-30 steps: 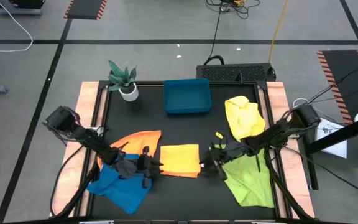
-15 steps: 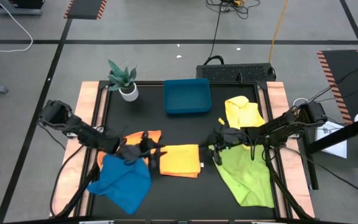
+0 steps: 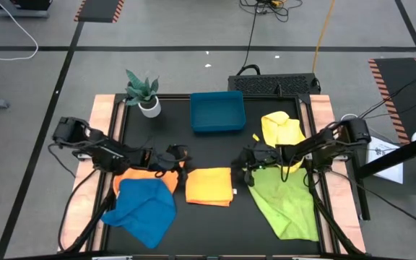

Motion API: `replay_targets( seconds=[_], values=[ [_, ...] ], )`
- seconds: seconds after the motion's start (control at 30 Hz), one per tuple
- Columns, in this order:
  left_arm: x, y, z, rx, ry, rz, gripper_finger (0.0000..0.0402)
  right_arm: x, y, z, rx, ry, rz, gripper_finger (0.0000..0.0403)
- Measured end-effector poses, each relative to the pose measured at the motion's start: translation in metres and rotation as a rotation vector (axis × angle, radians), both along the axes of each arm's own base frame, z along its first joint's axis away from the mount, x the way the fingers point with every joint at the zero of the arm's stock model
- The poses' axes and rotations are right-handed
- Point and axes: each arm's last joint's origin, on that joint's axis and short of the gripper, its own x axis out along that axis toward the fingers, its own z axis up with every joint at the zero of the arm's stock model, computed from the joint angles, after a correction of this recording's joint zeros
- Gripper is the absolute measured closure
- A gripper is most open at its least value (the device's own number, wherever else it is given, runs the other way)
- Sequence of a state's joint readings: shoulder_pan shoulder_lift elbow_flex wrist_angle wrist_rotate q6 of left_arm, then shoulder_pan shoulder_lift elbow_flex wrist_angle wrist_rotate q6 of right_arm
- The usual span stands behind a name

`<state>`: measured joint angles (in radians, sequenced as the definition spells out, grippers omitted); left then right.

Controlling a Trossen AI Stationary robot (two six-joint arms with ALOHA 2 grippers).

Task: Fold microfiber towels
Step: Put the orange folded microfiber cloth into the blue bin

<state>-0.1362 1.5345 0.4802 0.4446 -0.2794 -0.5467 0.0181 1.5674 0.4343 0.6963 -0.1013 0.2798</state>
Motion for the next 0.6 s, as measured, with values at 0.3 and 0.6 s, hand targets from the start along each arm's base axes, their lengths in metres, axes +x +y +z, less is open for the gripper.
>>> replay_targets(
  seconds=[0.3,0.6],
  values=[
    [0.002,0.007,-0.027,-0.066,0.111,0.003,0.0119,0.009,-0.008,-0.018,0.015,0.051,-0.037,0.017],
    [0.002,0.002,-0.027,-0.09,0.116,-0.058,0.0148,0.03,-0.008,-0.035,0.063,0.098,0.019,0.0177]
  ],
)
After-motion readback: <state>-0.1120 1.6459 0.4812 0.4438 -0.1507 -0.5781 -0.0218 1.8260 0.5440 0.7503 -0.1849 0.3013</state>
